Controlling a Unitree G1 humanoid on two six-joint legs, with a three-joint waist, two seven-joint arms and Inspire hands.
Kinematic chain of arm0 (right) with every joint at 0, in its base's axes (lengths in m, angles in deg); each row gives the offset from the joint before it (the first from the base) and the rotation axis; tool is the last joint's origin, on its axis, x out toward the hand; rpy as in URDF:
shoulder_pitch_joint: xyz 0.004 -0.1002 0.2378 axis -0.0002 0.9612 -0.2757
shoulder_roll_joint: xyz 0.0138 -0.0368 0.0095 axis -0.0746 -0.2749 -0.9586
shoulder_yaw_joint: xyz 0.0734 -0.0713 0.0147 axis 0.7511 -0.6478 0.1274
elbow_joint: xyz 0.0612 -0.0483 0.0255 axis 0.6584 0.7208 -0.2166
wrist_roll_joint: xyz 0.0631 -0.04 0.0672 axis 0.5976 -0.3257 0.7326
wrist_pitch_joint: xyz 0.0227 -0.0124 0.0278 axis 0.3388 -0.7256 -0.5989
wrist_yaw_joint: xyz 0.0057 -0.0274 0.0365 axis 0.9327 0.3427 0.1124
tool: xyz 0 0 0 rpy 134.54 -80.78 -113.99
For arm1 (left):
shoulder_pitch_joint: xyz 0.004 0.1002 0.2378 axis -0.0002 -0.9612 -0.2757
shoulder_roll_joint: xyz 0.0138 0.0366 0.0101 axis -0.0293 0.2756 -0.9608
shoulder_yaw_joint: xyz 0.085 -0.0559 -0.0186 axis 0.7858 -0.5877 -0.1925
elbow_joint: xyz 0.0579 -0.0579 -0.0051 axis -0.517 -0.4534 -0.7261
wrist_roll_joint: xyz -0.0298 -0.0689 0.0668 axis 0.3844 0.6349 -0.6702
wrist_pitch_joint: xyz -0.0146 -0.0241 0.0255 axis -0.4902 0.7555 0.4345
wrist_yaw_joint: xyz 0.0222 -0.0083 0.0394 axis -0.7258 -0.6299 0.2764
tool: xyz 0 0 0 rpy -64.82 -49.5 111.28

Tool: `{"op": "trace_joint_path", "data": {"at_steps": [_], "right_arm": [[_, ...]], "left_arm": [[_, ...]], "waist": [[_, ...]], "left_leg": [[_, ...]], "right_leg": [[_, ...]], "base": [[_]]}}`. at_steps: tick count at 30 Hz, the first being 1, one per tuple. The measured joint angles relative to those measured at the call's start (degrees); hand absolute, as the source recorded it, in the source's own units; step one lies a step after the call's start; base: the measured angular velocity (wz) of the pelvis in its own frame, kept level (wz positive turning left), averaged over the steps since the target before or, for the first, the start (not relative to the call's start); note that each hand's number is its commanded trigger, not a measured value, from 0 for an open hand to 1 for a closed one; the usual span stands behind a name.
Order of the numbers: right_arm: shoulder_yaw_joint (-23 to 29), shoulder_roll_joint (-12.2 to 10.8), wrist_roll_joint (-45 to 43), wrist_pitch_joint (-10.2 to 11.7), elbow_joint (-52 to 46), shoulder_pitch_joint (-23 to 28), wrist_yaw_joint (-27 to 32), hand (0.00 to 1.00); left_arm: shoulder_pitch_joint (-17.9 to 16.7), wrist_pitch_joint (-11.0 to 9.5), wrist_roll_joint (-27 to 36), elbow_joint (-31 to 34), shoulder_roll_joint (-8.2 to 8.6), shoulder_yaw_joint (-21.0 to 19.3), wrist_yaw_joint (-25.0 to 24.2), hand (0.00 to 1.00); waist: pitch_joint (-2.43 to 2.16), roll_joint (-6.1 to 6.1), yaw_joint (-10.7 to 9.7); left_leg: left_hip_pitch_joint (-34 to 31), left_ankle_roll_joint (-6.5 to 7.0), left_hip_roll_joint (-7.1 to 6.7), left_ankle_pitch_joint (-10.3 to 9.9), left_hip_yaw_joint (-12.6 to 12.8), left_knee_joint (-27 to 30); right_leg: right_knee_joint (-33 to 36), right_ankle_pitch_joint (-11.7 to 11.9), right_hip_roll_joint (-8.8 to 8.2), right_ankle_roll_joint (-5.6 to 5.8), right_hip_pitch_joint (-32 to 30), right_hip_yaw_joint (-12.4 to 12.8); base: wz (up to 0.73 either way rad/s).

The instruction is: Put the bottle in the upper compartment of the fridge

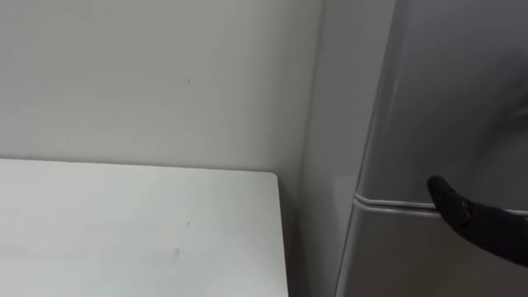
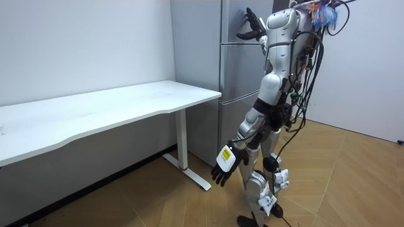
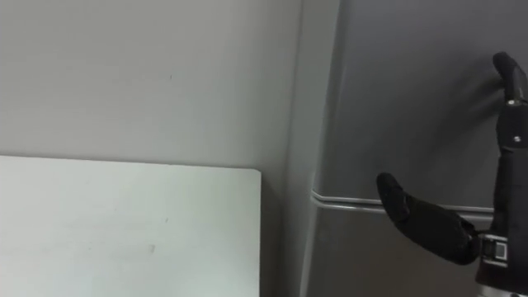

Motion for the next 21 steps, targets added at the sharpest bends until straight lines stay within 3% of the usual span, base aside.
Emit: {"op": "trace_joint_path", "data": {"at_steps": [8,16,21], "right_arm": [[0.4,0.1,-0.4,-2.3,0.4,-0.1,-2.3,0.00],[1.8,0.0,-0.8,-2.5,0.2,0.1,-3.8,0.00],[3.6,0.0,-0.8,-2.5,0.3,0.2,-6.5,0.00]], "left_arm": [[-0.8,1.3,0.0,2.4,-0.05,0.0,0.3,0.00],[-1.4,1.3,0.0,2.4,-0.05,-0.1,-0.1,0.00],[-3.2,1.2,0.0,6.1,-0.04,-0.6,-1.7,0.00]], "waist": [[-0.24,-0.57,0.0],[-0.46,-0.79,-0.3],[-0.58,-0.97,-0.6]], "left_leg": [[-0.1,0.07,0.10,0.1,-0.1,0.4],[-0.3,0.08,0.09,0.1,-0.4,0.7],[-0.4,0.09,0.04,0.1,-0.5,0.9]], "right_leg": [[0.0,0.5,0.03,-0.05,0.0,0.1],[0.1,0.5,0.01,-0.05,0.0,-0.1],[0.2,0.5,0.04,-0.03,0.0,0.0]], "base": [[0.00],[0.00],[0.01]]}}
